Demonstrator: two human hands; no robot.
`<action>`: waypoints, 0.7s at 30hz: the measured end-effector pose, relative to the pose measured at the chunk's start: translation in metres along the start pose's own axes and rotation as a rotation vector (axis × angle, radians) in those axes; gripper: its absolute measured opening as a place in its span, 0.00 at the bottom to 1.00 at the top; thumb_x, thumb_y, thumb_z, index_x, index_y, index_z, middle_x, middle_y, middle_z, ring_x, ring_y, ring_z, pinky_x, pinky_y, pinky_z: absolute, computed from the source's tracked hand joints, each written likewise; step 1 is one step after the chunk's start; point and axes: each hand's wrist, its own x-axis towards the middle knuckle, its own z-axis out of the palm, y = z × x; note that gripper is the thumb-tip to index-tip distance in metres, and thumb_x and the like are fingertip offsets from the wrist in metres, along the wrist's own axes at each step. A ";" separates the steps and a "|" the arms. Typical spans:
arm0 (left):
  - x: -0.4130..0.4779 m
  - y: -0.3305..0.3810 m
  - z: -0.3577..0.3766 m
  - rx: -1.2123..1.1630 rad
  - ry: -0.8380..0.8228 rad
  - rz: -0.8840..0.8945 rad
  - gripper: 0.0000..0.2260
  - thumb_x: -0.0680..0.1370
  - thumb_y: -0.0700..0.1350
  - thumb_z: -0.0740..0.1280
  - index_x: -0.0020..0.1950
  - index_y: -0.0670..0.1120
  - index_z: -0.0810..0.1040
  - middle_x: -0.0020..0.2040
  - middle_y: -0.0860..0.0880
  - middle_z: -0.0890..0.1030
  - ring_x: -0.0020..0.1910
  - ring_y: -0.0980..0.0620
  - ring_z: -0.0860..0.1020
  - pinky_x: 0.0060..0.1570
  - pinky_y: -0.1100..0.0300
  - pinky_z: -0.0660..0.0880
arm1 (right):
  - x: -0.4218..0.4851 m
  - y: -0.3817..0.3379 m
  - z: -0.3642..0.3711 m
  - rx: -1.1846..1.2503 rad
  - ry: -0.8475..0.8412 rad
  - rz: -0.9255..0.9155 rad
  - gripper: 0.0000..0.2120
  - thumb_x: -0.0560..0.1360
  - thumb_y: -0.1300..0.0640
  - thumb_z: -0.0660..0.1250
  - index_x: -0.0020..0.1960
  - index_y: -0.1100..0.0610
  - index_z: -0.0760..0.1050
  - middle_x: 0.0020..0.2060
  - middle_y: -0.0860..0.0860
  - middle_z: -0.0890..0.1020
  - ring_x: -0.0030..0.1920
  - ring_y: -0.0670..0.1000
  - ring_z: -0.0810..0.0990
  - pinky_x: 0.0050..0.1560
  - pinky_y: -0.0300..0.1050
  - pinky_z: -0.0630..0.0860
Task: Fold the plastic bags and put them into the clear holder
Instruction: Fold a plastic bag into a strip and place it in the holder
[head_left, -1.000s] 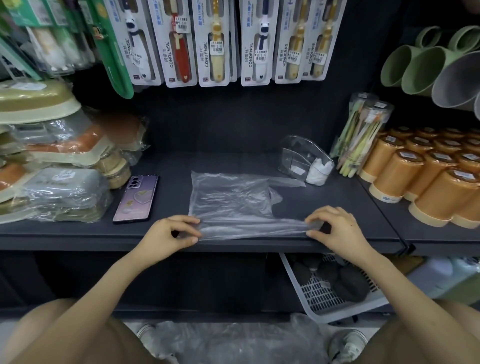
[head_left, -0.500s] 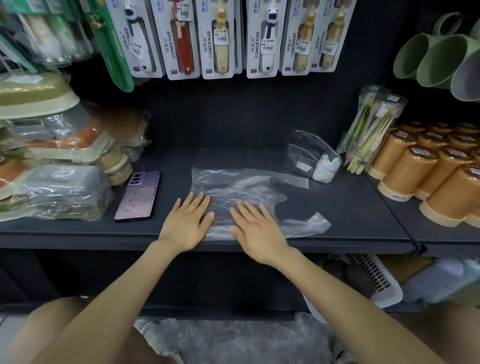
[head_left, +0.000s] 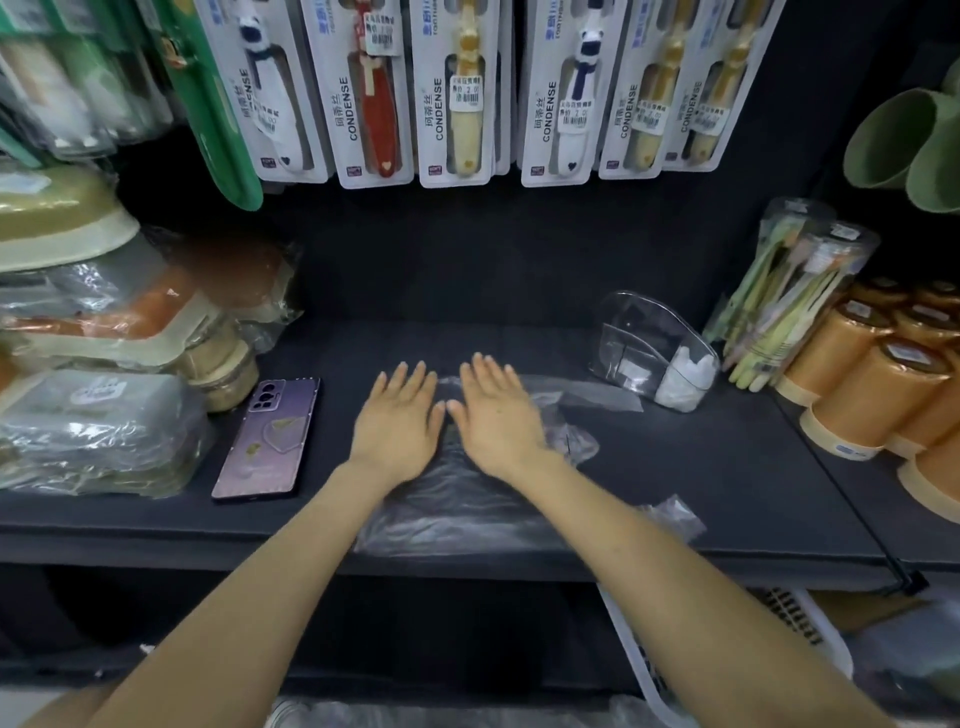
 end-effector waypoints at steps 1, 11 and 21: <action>0.007 -0.001 0.007 0.052 -0.046 -0.017 0.26 0.83 0.53 0.40 0.79 0.43 0.52 0.79 0.45 0.52 0.78 0.47 0.49 0.75 0.52 0.42 | 0.008 -0.001 0.010 -0.031 -0.038 -0.011 0.28 0.83 0.47 0.46 0.78 0.61 0.49 0.78 0.58 0.52 0.78 0.53 0.48 0.75 0.48 0.38; 0.015 -0.013 0.016 -0.113 -0.181 -0.109 0.25 0.84 0.55 0.42 0.79 0.47 0.45 0.80 0.48 0.44 0.78 0.50 0.41 0.75 0.53 0.38 | -0.021 0.102 0.000 -0.191 -0.191 0.221 0.33 0.80 0.39 0.35 0.79 0.56 0.47 0.78 0.54 0.51 0.78 0.52 0.46 0.76 0.55 0.37; -0.089 -0.002 0.009 -0.053 -0.094 0.171 0.40 0.69 0.67 0.20 0.75 0.50 0.40 0.76 0.53 0.41 0.74 0.54 0.35 0.71 0.62 0.30 | -0.090 0.010 0.013 0.025 -0.130 -0.076 0.42 0.72 0.35 0.25 0.79 0.55 0.46 0.78 0.52 0.49 0.78 0.50 0.44 0.73 0.50 0.30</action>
